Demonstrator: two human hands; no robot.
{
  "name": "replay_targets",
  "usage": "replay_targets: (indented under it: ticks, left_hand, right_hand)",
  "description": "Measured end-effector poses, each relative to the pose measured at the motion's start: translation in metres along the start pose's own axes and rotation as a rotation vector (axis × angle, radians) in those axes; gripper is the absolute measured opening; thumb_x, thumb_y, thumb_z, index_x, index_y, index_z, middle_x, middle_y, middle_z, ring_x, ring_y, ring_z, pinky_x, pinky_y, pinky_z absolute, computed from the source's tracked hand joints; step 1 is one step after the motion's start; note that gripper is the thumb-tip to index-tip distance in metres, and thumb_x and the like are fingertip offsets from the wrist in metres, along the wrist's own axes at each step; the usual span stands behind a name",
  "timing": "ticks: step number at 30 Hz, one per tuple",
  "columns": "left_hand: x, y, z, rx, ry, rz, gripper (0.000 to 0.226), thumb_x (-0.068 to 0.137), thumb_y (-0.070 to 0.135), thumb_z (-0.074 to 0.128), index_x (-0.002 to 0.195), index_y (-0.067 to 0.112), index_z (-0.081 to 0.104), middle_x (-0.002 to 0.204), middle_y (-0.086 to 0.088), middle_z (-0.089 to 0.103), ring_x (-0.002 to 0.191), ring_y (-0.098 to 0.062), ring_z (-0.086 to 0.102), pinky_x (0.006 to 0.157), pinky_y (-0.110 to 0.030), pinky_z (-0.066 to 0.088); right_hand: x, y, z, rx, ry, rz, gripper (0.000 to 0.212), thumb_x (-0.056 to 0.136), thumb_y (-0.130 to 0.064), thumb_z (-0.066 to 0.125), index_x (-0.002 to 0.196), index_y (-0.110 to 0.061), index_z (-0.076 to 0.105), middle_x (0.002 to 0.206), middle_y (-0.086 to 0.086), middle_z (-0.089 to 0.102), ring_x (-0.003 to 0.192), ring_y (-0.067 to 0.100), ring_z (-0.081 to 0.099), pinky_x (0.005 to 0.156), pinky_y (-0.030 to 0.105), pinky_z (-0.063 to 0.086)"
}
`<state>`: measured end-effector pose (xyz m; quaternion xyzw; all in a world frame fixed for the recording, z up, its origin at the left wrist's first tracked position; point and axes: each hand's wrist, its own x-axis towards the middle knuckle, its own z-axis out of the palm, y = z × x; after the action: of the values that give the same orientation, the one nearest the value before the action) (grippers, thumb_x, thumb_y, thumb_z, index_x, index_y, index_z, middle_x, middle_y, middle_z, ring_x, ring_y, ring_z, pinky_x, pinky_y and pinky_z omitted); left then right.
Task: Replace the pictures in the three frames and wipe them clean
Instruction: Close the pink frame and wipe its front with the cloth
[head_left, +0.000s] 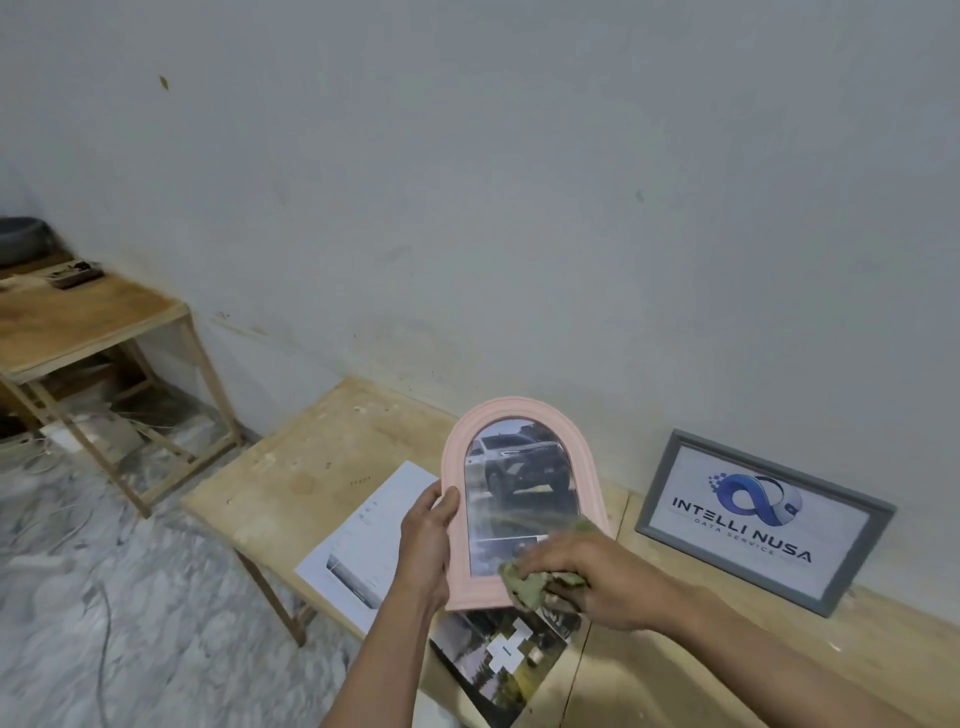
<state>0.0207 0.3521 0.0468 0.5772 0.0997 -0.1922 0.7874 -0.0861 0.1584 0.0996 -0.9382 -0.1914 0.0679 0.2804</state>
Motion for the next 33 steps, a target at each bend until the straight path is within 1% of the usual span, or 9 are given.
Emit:
replay_targets:
  ticks: [2, 5, 7, 11, 15, 18, 23, 27, 33]
  left_hand:
    - [-0.006, 0.007, -0.004, 0.051, -0.021, 0.007, 0.052, 0.088, 0.041, 0.064, 0.135, 0.021, 0.057, 0.127, -0.012, 0.069, 0.109, -0.036, 0.069, 0.096, -0.059, 0.052]
    - [-0.016, 0.025, 0.005, 0.125, -0.087, 0.058, 0.029, 0.099, 0.031, 0.056, 0.126, 0.023, 0.064, 0.113, -0.012, 0.074, 0.100, -0.036, 0.072, 0.087, -0.053, 0.058]
    - [-0.018, 0.026, 0.018, 0.154, -0.128, 0.089, 0.024, 0.101, 0.027, 0.054, 0.120, 0.024, 0.067, 0.107, -0.012, 0.076, 0.095, -0.033, 0.072, 0.080, -0.047, 0.058]
    - [-0.019, 0.031, 0.033, 0.093, -0.094, 0.108, 0.027, 0.098, 0.025, 0.059, 0.123, 0.016, 0.066, 0.109, -0.010, 0.076, 0.097, -0.029, 0.071, 0.082, -0.038, 0.056]
    - [-0.002, 0.034, 0.009, -0.014, 0.025, 0.093, 0.046, 0.088, 0.035, 0.069, 0.129, 0.016, 0.061, 0.116, -0.016, 0.073, 0.106, -0.038, 0.070, 0.098, -0.061, 0.050]
    - [-0.010, 0.032, 0.004, 0.046, 0.009, 0.123, 0.035, 0.093, 0.034, 0.064, 0.124, 0.017, 0.063, 0.121, -0.006, 0.071, 0.111, -0.029, 0.067, 0.101, -0.050, 0.051]
    - [-0.020, 0.032, 0.017, 0.127, -0.062, 0.176, 0.027, 0.097, 0.031, 0.059, 0.121, 0.023, 0.066, 0.116, -0.005, 0.072, 0.104, -0.026, 0.068, 0.090, -0.043, 0.053]
    - [-0.019, 0.045, 0.024, 0.069, -0.020, 0.219, 0.028, 0.092, 0.033, 0.062, 0.118, 0.022, 0.068, 0.111, -0.014, 0.073, 0.098, -0.037, 0.069, 0.084, -0.047, 0.055]
    - [-0.020, 0.054, 0.010, -0.054, 0.092, 0.236, 0.011, 0.099, 0.019, 0.058, 0.100, 0.025, 0.068, 0.102, -0.011, 0.073, 0.085, -0.026, 0.066, 0.080, -0.040, 0.051]
  right_hand:
    - [-0.005, -0.002, -0.013, 0.185, 0.056, 0.067, 0.044, 0.091, -0.009, 0.061, 0.120, -0.042, 0.061, 0.116, -0.026, 0.063, 0.109, -0.006, 0.058, 0.095, 0.014, 0.047]
    - [0.018, 0.010, -0.041, 0.202, 0.619, 0.125, 0.049, 0.089, 0.002, 0.059, 0.122, -0.034, 0.062, 0.122, -0.022, 0.060, 0.115, 0.003, 0.058, 0.101, 0.012, 0.040]
    - [0.048, 0.016, -0.052, 0.022, 0.798, 0.107, 0.048, 0.084, 0.007, 0.057, 0.123, -0.019, 0.065, 0.128, -0.013, 0.058, 0.122, 0.014, 0.055, 0.109, 0.020, 0.034]
    - [0.077, 0.003, -0.017, 0.003, 0.651, 0.013, 0.052, 0.076, 0.010, 0.059, 0.121, -0.016, 0.067, 0.132, -0.002, 0.061, 0.130, 0.013, 0.049, 0.115, 0.047, 0.030]
    - [0.046, -0.020, 0.029, 0.156, 0.334, -0.007, 0.050, 0.082, 0.008, 0.061, 0.121, -0.022, 0.066, 0.133, -0.018, 0.056, 0.130, -0.012, 0.039, 0.119, 0.019, 0.015]
    - [0.025, -0.025, 0.017, 0.351, 0.194, 0.130, 0.037, 0.090, -0.004, 0.059, 0.115, -0.029, 0.070, 0.122, -0.014, 0.065, 0.115, -0.001, 0.056, 0.107, 0.028, 0.042]
    - [0.062, -0.027, -0.063, 0.080, 0.753, 0.051, 0.047, 0.082, 0.012, 0.055, 0.117, -0.017, 0.069, 0.120, -0.001, 0.068, 0.115, 0.011, 0.059, 0.105, 0.024, 0.041]
    - [0.080, 0.011, -0.080, -0.257, 0.529, -0.018, 0.055, 0.072, 0.012, 0.058, 0.121, -0.012, 0.066, 0.128, 0.004, 0.064, 0.125, 0.022, 0.052, 0.110, 0.046, 0.036]
    - [0.021, 0.016, -0.001, -0.118, 0.537, 0.051, 0.053, 0.079, 0.001, 0.071, 0.124, -0.025, 0.063, 0.128, -0.012, 0.060, 0.125, 0.008, 0.051, 0.112, 0.054, 0.034]
